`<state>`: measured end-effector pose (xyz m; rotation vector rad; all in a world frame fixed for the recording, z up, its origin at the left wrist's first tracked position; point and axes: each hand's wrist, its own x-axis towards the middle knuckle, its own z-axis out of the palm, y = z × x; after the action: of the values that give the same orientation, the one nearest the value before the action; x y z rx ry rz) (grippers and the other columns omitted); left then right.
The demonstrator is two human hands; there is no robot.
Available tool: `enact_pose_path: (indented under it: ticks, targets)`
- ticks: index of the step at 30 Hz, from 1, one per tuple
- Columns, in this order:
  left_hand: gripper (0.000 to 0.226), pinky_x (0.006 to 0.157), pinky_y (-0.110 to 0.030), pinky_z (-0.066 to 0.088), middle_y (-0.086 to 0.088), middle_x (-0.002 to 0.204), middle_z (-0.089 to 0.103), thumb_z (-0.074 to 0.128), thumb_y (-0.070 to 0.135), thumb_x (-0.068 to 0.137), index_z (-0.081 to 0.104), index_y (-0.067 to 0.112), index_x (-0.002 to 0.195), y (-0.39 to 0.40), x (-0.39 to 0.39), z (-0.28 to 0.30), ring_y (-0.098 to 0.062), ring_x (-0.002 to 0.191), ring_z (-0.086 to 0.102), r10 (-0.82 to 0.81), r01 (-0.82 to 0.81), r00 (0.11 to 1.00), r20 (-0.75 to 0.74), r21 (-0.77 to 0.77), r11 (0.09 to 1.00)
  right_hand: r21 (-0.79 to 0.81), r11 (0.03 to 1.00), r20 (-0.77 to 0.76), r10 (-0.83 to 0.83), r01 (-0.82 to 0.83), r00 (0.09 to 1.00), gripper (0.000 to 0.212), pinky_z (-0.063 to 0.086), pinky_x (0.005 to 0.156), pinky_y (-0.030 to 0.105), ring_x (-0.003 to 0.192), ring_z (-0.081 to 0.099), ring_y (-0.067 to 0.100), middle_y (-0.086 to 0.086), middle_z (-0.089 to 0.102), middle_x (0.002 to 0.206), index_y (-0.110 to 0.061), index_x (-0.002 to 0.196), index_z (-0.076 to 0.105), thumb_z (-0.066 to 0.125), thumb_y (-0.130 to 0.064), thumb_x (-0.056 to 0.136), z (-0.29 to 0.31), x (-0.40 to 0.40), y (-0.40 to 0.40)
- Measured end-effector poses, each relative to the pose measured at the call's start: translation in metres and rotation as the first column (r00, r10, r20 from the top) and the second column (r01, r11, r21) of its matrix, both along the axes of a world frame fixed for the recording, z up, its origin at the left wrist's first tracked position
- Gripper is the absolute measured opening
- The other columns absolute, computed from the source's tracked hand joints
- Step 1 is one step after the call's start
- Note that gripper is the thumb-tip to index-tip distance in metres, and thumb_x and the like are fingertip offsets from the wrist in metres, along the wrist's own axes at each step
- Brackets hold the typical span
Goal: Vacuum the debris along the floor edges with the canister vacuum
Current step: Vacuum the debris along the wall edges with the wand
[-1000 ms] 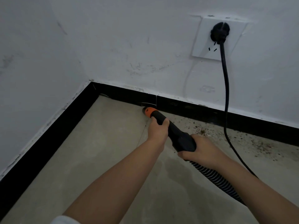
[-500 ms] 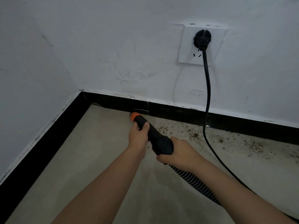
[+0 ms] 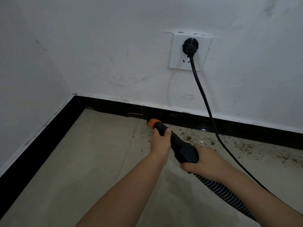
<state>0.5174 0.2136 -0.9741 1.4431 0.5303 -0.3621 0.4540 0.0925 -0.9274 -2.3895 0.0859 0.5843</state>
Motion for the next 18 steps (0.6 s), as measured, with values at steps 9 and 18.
enact_pose_path:
  ticks: [9, 18]
  targets:
    - [0.044, 0.1, -0.048, 0.044, -0.018, 0.133, 0.047, 0.048, 0.015, 0.096, 0.037, 0.004, 0.137, 0.04, 0.023, 0.007, -0.035, 0.117, 0.051, 0.094, -0.092, 0.995, -0.016, 0.068, 0.993, 0.07, 0.994, 0.019, 0.083, -0.084, 0.996, 0.032, 0.041, 0.054, 0.018, 0.066, 0.05, 0.003, -0.008, 0.052, 0.08, -0.022, 0.09, 0.046, 0.071, -0.035, 0.074, -0.005, 0.025, 0.034]
    - [0.049, 0.09, -0.042, 0.048, -0.023, 0.133, 0.046, 0.049, 0.013, 0.095, 0.033, 0.001, 0.139, 0.096, 0.022, 0.009, -0.037, 0.116, 0.051, 0.224, -0.218, 0.974, -0.041, 0.116, 0.969, 0.174, 0.971, -0.034, 0.173, -0.165, 0.984, 0.034, 0.044, 0.058, 0.018, 0.068, 0.05, 0.003, -0.008, 0.051, 0.083, -0.02, 0.097, 0.05, 0.072, -0.032, 0.075, -0.004, 0.038, 0.079]
